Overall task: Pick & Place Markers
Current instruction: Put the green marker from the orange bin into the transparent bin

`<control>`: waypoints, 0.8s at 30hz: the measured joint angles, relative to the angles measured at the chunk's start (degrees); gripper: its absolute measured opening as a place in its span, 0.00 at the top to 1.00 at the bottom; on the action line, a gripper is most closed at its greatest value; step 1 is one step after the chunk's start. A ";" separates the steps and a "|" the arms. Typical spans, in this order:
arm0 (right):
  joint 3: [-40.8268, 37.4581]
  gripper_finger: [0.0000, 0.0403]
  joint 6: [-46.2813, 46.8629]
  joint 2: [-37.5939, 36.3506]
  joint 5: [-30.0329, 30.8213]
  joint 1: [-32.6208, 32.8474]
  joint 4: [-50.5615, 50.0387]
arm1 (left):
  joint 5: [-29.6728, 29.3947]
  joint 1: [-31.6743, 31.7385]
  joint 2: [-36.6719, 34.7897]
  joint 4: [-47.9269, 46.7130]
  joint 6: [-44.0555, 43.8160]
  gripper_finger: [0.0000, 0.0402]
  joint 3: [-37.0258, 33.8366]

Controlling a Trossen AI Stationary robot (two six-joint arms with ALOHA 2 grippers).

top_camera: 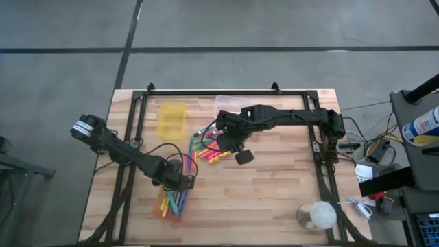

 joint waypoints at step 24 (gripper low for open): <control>1.08 0.85 4.74 -0.25 1.44 -0.56 -0.07 | -5.87 -0.02 -9.68 -17.58 8.21 0.86 15.21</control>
